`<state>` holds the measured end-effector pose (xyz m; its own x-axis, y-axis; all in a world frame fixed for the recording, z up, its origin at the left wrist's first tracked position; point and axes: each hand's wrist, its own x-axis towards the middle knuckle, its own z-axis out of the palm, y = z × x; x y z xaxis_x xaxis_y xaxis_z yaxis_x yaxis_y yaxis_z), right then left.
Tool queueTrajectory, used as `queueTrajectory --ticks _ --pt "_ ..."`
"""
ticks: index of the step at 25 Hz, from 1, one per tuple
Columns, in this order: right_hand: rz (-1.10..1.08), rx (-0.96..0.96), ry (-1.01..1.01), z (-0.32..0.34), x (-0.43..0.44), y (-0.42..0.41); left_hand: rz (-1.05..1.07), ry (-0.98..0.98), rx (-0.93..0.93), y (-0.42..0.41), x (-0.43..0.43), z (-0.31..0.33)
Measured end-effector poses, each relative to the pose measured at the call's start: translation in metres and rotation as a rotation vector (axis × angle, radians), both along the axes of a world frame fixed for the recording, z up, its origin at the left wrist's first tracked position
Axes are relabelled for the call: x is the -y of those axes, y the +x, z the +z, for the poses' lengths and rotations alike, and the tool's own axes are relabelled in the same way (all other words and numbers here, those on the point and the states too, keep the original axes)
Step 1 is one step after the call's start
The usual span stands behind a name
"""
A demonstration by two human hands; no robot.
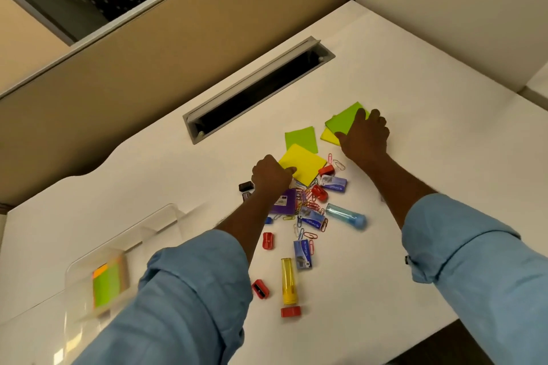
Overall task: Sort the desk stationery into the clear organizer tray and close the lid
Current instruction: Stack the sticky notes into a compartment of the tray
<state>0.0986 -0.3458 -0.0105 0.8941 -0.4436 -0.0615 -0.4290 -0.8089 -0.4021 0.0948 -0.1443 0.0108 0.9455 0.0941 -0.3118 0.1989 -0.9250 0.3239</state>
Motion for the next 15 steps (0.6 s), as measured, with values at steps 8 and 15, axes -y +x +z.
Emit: queueTrajectory --ticks 8,15 --pt "-0.048 -0.092 -0.036 -0.015 0.002 0.009 0.174 -0.001 -0.096 0.015 0.015 -0.015" --pt "-0.159 -0.008 0.027 -0.006 -0.001 0.008 0.213 -0.063 -0.135 0.021 0.019 -0.026"
